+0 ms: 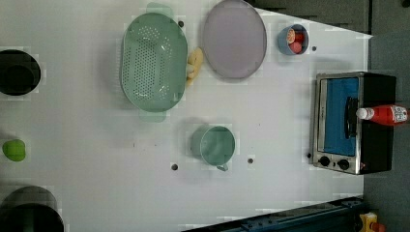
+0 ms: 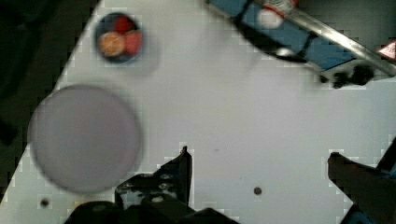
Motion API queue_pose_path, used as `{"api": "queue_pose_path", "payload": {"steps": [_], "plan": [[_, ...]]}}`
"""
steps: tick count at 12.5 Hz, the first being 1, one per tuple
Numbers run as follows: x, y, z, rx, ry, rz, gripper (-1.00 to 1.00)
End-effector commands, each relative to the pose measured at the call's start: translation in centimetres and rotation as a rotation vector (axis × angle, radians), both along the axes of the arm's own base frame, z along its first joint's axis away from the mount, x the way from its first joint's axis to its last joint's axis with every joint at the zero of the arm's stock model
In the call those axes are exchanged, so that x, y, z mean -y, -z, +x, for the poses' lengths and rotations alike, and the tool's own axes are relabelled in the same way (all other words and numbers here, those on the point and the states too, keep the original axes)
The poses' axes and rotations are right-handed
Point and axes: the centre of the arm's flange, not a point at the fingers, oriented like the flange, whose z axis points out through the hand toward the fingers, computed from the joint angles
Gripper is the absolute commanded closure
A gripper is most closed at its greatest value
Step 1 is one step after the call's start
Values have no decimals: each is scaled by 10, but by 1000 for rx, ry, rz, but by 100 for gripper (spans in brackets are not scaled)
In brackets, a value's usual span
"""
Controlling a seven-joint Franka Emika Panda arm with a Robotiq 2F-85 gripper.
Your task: Pick Ketchup from oven and place it on table.
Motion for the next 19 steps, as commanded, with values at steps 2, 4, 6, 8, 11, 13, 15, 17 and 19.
{"api": "queue_pose_path", "payload": {"steps": [2,4,6,8,11,13,15,17,19], "plan": [[78,45,1,-10,158,2,-100],[115,65,9,16,222,-30,-100],[145,83,16,18,273,-62,-100],[168,100,21,-14,313,-85,-100],[202,123,29,-46,372,-119,-100],[222,139,33,-27,422,-124,-100],[238,162,36,0,473,-110,-100],[247,187,38,-12,504,-100,-100],[253,209,36,-41,526,-88,-100]]}}
